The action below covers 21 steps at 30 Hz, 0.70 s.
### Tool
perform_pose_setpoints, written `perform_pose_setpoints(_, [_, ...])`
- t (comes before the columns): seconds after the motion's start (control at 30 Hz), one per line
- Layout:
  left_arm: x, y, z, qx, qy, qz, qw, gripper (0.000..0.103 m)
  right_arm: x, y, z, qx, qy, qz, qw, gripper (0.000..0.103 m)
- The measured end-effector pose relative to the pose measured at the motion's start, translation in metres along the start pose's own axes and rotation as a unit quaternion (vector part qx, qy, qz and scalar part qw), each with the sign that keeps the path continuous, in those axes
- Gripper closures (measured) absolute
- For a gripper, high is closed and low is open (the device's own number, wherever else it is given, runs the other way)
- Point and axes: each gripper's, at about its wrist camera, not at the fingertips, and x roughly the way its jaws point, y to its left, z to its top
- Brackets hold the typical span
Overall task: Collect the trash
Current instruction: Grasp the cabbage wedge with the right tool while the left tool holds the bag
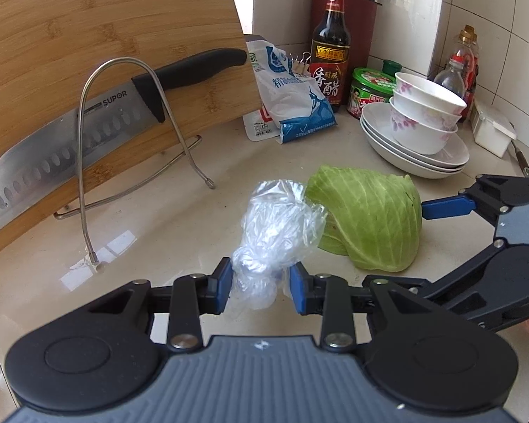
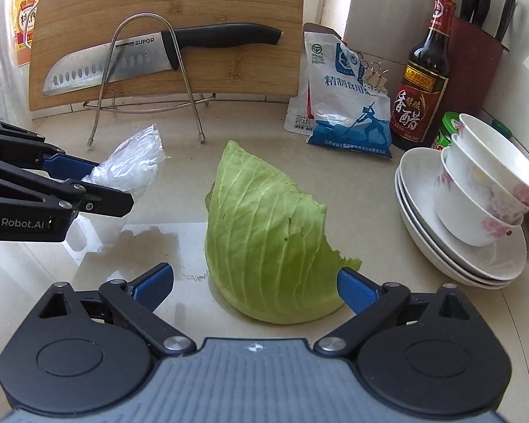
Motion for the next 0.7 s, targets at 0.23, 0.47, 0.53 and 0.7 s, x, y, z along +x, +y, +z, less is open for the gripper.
perform_pose_setpoints(0.23, [-0.001, 0.003, -0.001, -0.005, 0.001, 0.001, 1.0000, 0.070, 0.006, 0.004, 0.005, 0.002, -0.005, -0.013, 1.000, 0.008])
perform_pose_setpoints(0.47, [-0.001, 0.001, -0.001, 0.002, 0.003, -0.003, 1.0000, 0.070, 0.003, 0.002, 0.004, -0.004, -0.009, -0.019, 1.000, 0.025])
perform_pose_setpoints(0.53, [-0.002, 0.000, -0.001, 0.007, 0.002, -0.004, 1.0000, 0.070, -0.001, 0.002, 0.003, -0.005, -0.014, -0.017, 1.000, 0.031])
perform_pose_setpoints(0.7, [-0.005, -0.003, 0.001, 0.019, 0.002, -0.007, 0.9998, 0.070, -0.010, 0.000, 0.003, -0.005, -0.020, -0.010, 1.000, 0.043])
